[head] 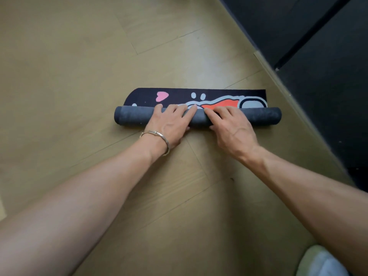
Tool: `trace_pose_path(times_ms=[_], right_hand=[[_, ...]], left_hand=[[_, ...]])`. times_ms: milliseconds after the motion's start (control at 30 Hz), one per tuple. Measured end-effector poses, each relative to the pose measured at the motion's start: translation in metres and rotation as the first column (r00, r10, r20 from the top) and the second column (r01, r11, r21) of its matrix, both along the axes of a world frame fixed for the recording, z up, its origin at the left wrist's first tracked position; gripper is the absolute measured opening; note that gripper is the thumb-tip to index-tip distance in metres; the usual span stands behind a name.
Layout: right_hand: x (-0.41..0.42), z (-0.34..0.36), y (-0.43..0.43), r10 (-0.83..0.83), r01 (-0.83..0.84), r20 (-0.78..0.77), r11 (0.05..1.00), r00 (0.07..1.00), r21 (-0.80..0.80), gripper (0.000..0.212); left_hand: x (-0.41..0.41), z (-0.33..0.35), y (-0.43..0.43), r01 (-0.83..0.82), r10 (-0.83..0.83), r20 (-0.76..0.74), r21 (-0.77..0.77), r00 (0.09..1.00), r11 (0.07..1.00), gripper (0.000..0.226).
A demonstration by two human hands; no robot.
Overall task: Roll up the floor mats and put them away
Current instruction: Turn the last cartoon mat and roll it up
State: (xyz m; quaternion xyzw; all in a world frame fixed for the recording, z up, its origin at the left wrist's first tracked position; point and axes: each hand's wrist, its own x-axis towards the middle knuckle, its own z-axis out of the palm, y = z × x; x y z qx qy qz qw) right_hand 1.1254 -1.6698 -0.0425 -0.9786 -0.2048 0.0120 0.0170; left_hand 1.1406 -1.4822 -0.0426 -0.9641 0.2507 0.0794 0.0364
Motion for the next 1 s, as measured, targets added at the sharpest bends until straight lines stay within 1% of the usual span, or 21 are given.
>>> trace_pose_path(times_ms=[67,133,233,367,500,633,733,867,933,1000], right_hand=[[-0.007,0.004,-0.001,0.024,-0.024,-0.003,1.000,1.000,0.008,0.041],[-0.023,0.006,-0.002,0.060,-0.060,-0.001,0.998,0.998,0.006,0.040],[-0.059,0.005,0.002,0.046,-0.046,0.001,0.998,0.999,0.035,0.037],[-0.105,0.003,0.002,0.052,-0.051,-0.019,0.998,0.998,0.048,0.042],[-0.133,0.000,0.001,0.023,-0.020,-0.060,0.998,0.998,0.057,0.047],[-0.130,0.000,-0.002,0.025,-0.019,-0.074,0.996,0.997,0.082,0.038],[-0.119,0.002,-0.007,0.053,-0.042,-0.177,0.997,0.983,0.063,0.047],[-0.087,0.008,-0.004,0.085,-0.083,-0.275,0.996,0.958,0.021,0.053],[-0.068,0.010,-0.004,0.081,-0.081,-0.311,0.997,0.947,0.014,0.055],[-0.056,0.010,-0.002,0.076,-0.070,-0.304,0.997,0.950,0.029,0.056]], left_hand=[[-0.012,-0.001,0.004,0.024,-0.024,0.025,-0.008,0.999,1.000,0.052],[-0.035,-0.007,0.010,0.049,-0.044,0.090,-0.047,0.995,0.998,0.050],[-0.068,-0.012,0.018,0.078,-0.063,0.129,-0.120,0.990,0.990,0.049],[-0.102,-0.009,0.027,0.206,-0.191,0.110,-0.145,0.975,0.968,0.049],[-0.124,-0.005,0.028,0.222,-0.216,0.055,-0.128,0.975,0.967,0.049],[-0.120,-0.003,0.026,0.222,-0.220,0.027,-0.107,0.975,0.969,0.051],[-0.120,-0.003,0.026,0.196,-0.194,0.034,-0.101,0.980,0.975,0.053],[-0.124,-0.005,0.021,0.195,-0.186,0.097,-0.092,0.978,0.976,0.055],[-0.126,-0.006,0.016,0.167,-0.164,0.066,-0.050,0.984,0.985,0.058],[-0.123,-0.008,0.010,0.109,-0.109,0.008,-0.006,0.994,0.994,0.061]])
